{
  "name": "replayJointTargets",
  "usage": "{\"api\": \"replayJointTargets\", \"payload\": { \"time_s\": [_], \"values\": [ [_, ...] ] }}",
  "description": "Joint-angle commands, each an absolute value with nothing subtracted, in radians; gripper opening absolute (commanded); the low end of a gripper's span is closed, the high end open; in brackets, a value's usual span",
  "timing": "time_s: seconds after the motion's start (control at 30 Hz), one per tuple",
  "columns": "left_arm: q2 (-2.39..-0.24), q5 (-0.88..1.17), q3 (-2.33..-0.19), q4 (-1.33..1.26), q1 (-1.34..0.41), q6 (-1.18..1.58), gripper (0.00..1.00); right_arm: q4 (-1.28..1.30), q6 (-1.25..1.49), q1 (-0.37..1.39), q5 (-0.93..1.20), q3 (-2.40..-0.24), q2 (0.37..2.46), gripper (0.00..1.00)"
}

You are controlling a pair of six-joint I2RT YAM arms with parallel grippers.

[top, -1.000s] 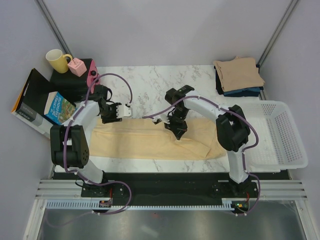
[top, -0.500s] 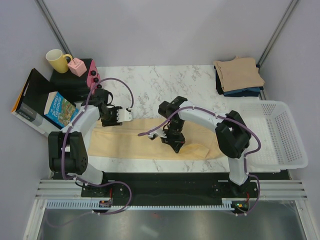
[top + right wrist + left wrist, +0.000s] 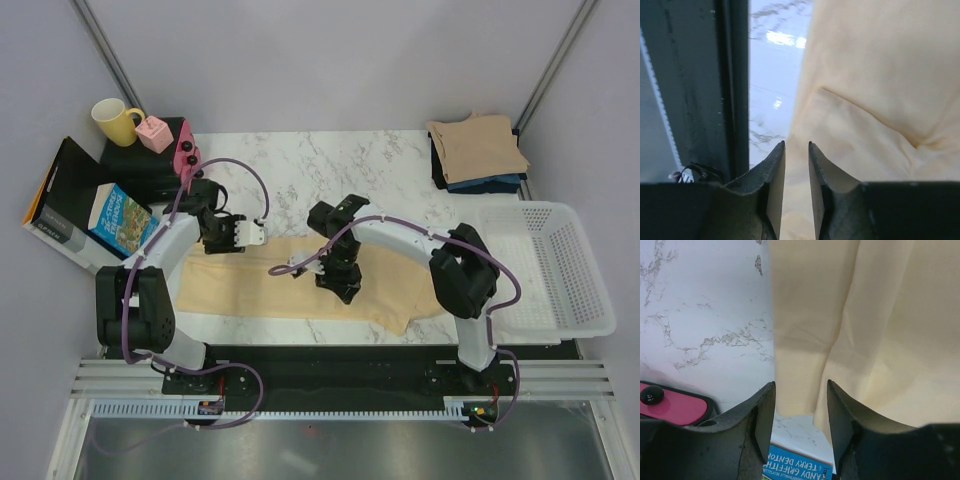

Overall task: Fold and stack the t-shirts
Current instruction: Fold the tshirt

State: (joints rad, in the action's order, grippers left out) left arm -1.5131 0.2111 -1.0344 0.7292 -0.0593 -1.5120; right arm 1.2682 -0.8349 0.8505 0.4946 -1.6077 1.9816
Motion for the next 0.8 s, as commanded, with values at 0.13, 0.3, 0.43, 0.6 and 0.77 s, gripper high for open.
{"api": "replayJointTargets", "payload": {
  "time_s": [0.13, 0.3, 0.43, 0.6, 0.77],
  "values": [
    [-1.546, 0.235, -1.046, 0.704, -0.071, -1.528, 0.55, 1.054, -0.710, 0.608, 0.194, -1.617, 1.996, 0.00],
    [-1.563, 0.233, -1.081, 0.684, -0.083, -1.503, 0.54, 1.029, -0.729, 0.474, 0.186, -1.562, 1.990, 0.00],
    [-1.592, 0.224, -1.123, 0.661, -0.084, -1.468, 0.53, 1.038, -0.765, 0.456, 0.179, -1.505, 1.977, 0.00],
    [-1.661, 0.175, -1.167, 0.652, -0.092, -1.439, 0.53, 1.002, -0.775, 0.422, 0.160, -1.457, 1.997, 0.00],
    [-1.698, 0.109, -1.167, 0.580, -0.115, -1.407, 0.52, 0.859, -0.741, 0.382, 0.045, -1.445, 2.022, 0.00]
  ]
}}
